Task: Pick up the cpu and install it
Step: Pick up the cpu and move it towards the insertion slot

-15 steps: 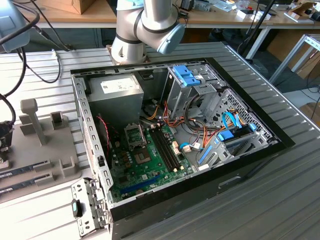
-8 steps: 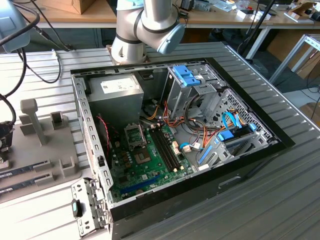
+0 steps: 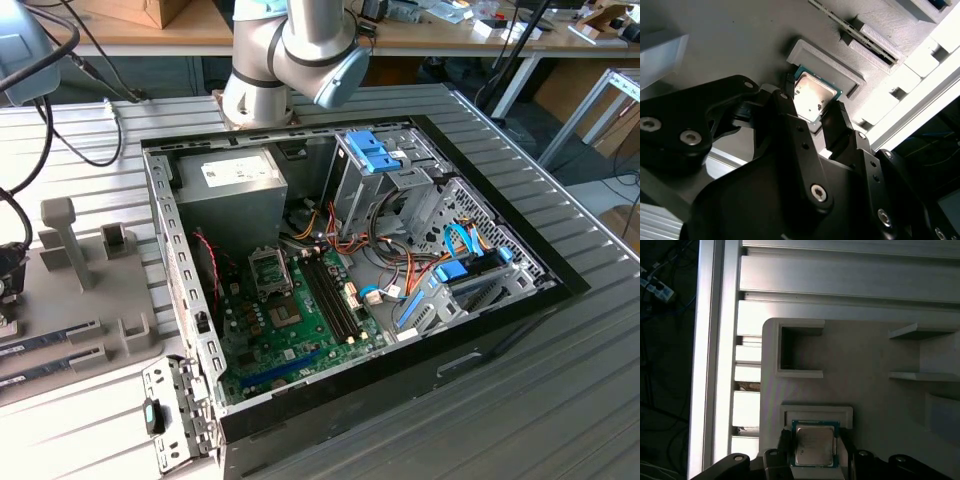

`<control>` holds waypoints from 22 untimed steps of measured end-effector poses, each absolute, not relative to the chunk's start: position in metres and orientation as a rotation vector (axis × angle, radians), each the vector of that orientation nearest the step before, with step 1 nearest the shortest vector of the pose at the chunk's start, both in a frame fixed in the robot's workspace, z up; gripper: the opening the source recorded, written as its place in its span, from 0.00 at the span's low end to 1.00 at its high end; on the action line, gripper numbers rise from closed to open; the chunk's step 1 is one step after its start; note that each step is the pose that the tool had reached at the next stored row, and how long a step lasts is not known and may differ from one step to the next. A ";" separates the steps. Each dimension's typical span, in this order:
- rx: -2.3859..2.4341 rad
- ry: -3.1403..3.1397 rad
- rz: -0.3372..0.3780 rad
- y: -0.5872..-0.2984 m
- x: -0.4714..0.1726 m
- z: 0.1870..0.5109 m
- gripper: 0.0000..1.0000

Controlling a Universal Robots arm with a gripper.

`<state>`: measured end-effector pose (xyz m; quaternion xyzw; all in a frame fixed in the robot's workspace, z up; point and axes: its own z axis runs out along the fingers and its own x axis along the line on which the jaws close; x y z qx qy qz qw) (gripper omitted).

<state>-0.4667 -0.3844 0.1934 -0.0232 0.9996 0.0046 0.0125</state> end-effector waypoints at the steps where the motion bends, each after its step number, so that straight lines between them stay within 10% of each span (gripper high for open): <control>1: -0.072 3.116 0.014 -0.384 -0.467 0.193 0.49; 5: -0.073 3.116 0.014 -0.384 -0.467 0.193 0.62; 22: -0.073 3.116 0.014 -0.384 -0.467 0.190 0.60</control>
